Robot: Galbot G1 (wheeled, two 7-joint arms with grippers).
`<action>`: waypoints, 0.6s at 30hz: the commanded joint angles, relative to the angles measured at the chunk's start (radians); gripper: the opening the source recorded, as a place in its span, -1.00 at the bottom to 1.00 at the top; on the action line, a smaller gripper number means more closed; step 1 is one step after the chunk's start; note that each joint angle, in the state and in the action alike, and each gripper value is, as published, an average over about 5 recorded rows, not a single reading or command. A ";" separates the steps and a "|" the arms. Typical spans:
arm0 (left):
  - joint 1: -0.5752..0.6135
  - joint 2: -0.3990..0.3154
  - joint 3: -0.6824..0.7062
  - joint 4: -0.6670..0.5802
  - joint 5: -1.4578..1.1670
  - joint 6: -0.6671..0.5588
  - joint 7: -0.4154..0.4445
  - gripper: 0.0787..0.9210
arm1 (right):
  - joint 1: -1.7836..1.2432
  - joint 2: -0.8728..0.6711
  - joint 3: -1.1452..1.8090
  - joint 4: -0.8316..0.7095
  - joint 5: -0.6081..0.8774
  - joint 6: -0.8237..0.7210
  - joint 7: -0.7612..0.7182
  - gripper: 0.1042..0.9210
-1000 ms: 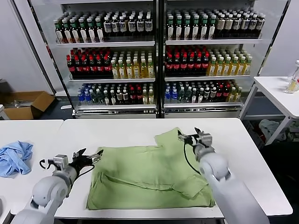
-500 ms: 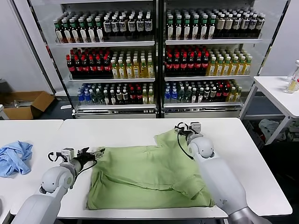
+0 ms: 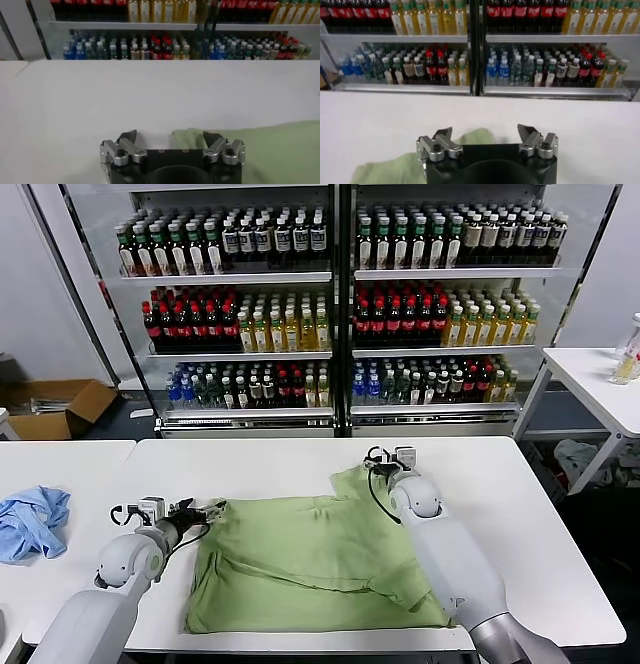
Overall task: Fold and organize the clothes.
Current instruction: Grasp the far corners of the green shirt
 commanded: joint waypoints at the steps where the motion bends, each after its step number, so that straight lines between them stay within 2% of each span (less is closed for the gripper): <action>1: -0.001 -0.002 0.008 0.023 0.022 -0.013 0.011 0.67 | 0.016 0.021 -0.003 -0.047 -0.010 -0.003 0.004 0.76; 4: 0.009 -0.007 0.010 0.016 0.033 -0.018 0.018 0.45 | 0.018 0.033 -0.007 -0.059 -0.027 -0.015 0.016 0.67; 8: 0.028 -0.012 0.008 0.004 0.044 -0.019 0.023 0.12 | 0.012 0.041 -0.008 -0.050 -0.025 -0.031 0.031 0.39; 18: 0.051 -0.018 0.002 -0.017 0.039 -0.021 0.029 -0.56 | -0.004 0.030 -0.002 -0.031 0.004 -0.029 0.022 -0.31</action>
